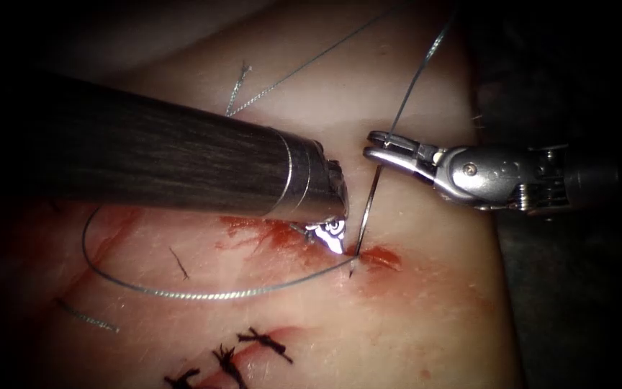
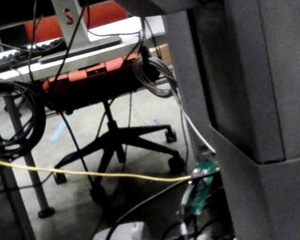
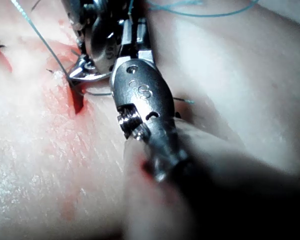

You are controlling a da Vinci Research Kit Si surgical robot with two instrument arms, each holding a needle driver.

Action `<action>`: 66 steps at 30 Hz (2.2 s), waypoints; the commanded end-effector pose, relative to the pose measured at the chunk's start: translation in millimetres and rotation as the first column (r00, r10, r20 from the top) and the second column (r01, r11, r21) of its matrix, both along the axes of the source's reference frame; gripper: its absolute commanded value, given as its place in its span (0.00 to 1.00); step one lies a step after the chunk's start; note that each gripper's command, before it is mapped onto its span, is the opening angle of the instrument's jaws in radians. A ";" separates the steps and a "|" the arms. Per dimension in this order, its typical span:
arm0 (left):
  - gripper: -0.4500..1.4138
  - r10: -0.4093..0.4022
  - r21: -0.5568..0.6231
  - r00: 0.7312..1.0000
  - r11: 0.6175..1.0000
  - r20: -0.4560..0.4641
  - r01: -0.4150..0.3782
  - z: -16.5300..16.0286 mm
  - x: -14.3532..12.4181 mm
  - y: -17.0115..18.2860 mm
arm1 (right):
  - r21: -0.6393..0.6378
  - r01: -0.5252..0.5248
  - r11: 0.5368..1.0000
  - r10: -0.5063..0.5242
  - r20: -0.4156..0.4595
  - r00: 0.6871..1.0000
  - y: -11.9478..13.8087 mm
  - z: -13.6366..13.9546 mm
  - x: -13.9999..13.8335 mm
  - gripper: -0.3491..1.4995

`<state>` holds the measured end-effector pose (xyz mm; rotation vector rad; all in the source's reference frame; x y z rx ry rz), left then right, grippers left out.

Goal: Wound Closure

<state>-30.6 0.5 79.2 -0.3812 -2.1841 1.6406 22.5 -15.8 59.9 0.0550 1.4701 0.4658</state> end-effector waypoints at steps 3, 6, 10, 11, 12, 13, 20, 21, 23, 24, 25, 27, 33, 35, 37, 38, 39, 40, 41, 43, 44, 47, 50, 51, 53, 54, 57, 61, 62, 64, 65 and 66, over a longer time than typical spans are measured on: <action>0.00 0.000 0.001 1.000 1.000 0.000 0.000 0.5 -0.5 -0.1 | 0.045 -0.011 0.999 0.011 -0.010 1.000 -0.5 0.5 0.9 0.00; 0.00 0.001 0.001 1.000 1.000 0.001 -0.001 0.6 -0.5 0.0 | 0.167 -0.045 0.985 0.052 -0.037 0.998 -1.0 1.0 1.0 0.00; 0.00 -0.024 -0.006 0.999 1.000 0.023 0.025 0.3 -0.4 1.0 | 0.341 -0.103 0.934 0.131 -0.060 0.990 -2.1 2.4 0.9 0.00; 0.00 -0.038 -0.016 0.998 0.999 0.041 0.039 0.3 -0.5 1.3 | 0.384 -0.115 0.916 0.149 -0.059 0.987 -2.5 2.9 0.8 0.00; 0.11 -0.062 -0.030 0.996 0.997 0.061 0.064 0.3 -0.6 1.7 | 0.406 -0.125 0.905 0.161 -0.056 0.985 -2.8 3.2 0.7 0.00; 0.27 -0.093 -0.048 0.992 0.994 0.090 0.097 0.4 -0.7 2.3 | 0.424 -0.132 0.896 0.166 -0.044 0.985 -3.1 3.5 0.6 0.00; 0.41 -0.191 -0.169 0.973 0.963 0.133 0.212 1.1 0.2 6.6 | 0.530 -0.126 0.839 0.163 -0.024 0.986 -4.8 4.5 -0.8 0.00; 0.32 -0.202 -0.194 0.970 0.955 0.132 0.225 1.1 0.5 7.1 | 0.549 -0.125 0.826 0.167 -0.027 0.986 -5.0 4.4 -0.9 0.00; 0.23 -0.222 -0.241 0.966 0.938 0.136 0.250 0.9 1.2 8.4 | 0.568 -0.124 0.814 0.170 -0.028 0.985 -5.4 4.3 -0.9 0.00; 0.21 -0.233 -0.253 0.961 0.931 0.146 0.264 0.6 1.6 9.1 | 0.572 -0.126 0.811 0.168 -0.020 0.986 -5.7 4.2 -0.8 0.00; 0.18 -0.255 -0.265 0.953 0.919 0.165 0.292 0.1 2.2 10.1 | 0.585 -0.130 0.800 0.168 -0.011 0.986 -5.9 4.3 -0.8 0.00; 0.11 -0.324 -0.294 0.922 0.878 0.214 0.377 -1.6 3.1 12.8 | 0.636 -0.135 0.759 0.175 0.000 0.985 -6.8 4.4 -0.6 0.00; 0.15 -0.335 -0.426 0.789 0.699 0.514 0.574 -6.7 5.2 16.0 | 0.750 -0.132 0.649 0.213 -0.012 0.977 -7.5 4.3 -0.4 0.00; 0.08 -0.265 -0.474 0.765 0.653 0.588 0.591 -8.4 6.1 14.4 | 0.776 -0.130 0.618 0.224 -0.014 0.975 -7.5 4.2 -0.3 0.00; 0.13 -0.167 -0.509 0.738 0.624 0.654 0.592 -10.6 6.9 10.3 | 0.821 -0.125 0.558 0.243 -0.018 0.970 -7.5 4.2 -0.1 0.00; 0.22 -0.135 -0.515 0.716 0.605 0.685 0.607 -11.2 6.9 9.0 | 0.834 -0.120 0.538 0.246 -0.019 0.969 -7.5 4.1 0.0 0.00; 0.31 -0.103 -0.521 0.693 0.584 0.714 0.623 -11.7 7.0 7.8 | 0.848 -0.111 0.519 0.244 -0.022 0.969 -7.5 4.1 0.0 0.00; 0.36 -0.064 -0.525 0.666 0.560 0.743 0.641 -12.4 7.0 6.2 | 0.861 -0.104 0.498 0.242 -0.023 0.970 -7.5 4.1 0.0 0.00; 0.38 -0.037 -0.529 0.647 0.541 0.762 0.654 -12.8 7.0 5.1 | 0.875 -0.095 0.474 0.248 -0.030 0.968 -7.4 4.1 0.0 0.00; 0.52 0.037 -0.540 0.603 0.493 0.797 0.682 -13.7 6.7 1.7 | 0.909 -0.081 0.410 0.269 -0.036 0.963 -7.3 4.2 0.0 0.00; 0.52 0.037 -0.540 0.603 0.493 0.797 0.682 -13.7 6.7 1.7 | 0.909 -0.081 0.410 0.269 -0.036 0.963 -7.3 4.2 0.0 0.00; 0.50 0.105 -0.552 0.573 0.456 0.813 0.698 -13.3 6.6 -0.9 | 0.927 -0.071 0.369 0.281 -0.038 0.959 -7.4 4.2 0.1 0.00; 0.54 0.181 -0.588 0.575 0.445 0.798 0.675 -11.6 6.2 -2.1 | 0.929 -0.069 0.365 0.283 -0.040 0.958 -7.6 4.2 0.3 0.00; 0.55 0.196 -0.598 0.578 0.442 0.792 0.669 -11.2 6.0 -2.1 | 0.929 -0.069 0.365 0.284 -0.040 0.958 -7.6 4.2 0.3 0.00; 0.59 0.216 -0.617 0.588 0.432 0.779 0.658 -10.5 5.7 -2.0 | 0.933 -0.067 0.354 0.287 -0.040 0.957 -7.6 4.2 0.4 0.00; 0.61 0.219 -0.623 0.594 0.427 0.774 0.655 -10.2 5.5 -1.8 | 0.933 -0.067 0.354 0.287 -0.040 0.957 -7.6 4.2 0.4 0.00; 0.63 0.217 -0.644 0.614 0.394 0.759 0.657 -9.3 4.9 -1.4 | 0.933 -0.067 0.354 0.287 -0.040 0.957 -7.7 4.1 0.4 0.00; 0.52 0.227 -0.706 0.672 0.313 0.705 0.635 -8.1 4.2 -0.9 | 0.932 -0.067 0.356 0.286 -0.040 0.957 -7.7 4.3 0.4 0.00; 0.50 0.225 -0.710 0.676 0.309 0.701 0.633 -8.0 4.1 -0.8 | 0.932 -0.067 0.357 0.286 -0.040 0.957 -7.8 4.3 0.4 0.00; 0.48 0.215 -0.713 0.683 0.299 0.698 0.635 -8.2 4.1 -0.7 | 0.931 -0.065 0.359 0.286 -0.044 0.957 -7.9 4.5 0.3 0.00; 0.47 0.211 -0.713 0.685 0.296 0.698 0.635 -8.3 4.1 -0.7 | 0.931 -0.065 0.360 0.285 -0.044 0.957 -7.9 4.6 0.3 0.00; 0.45 0.207 -0.714 0.687 0.294 0.696 0.635 -8.4 4.0 -0.7 | 0.931 -0.065 0.360 0.285 -0.044 0.957 -8.0 4.6 0.3 0.00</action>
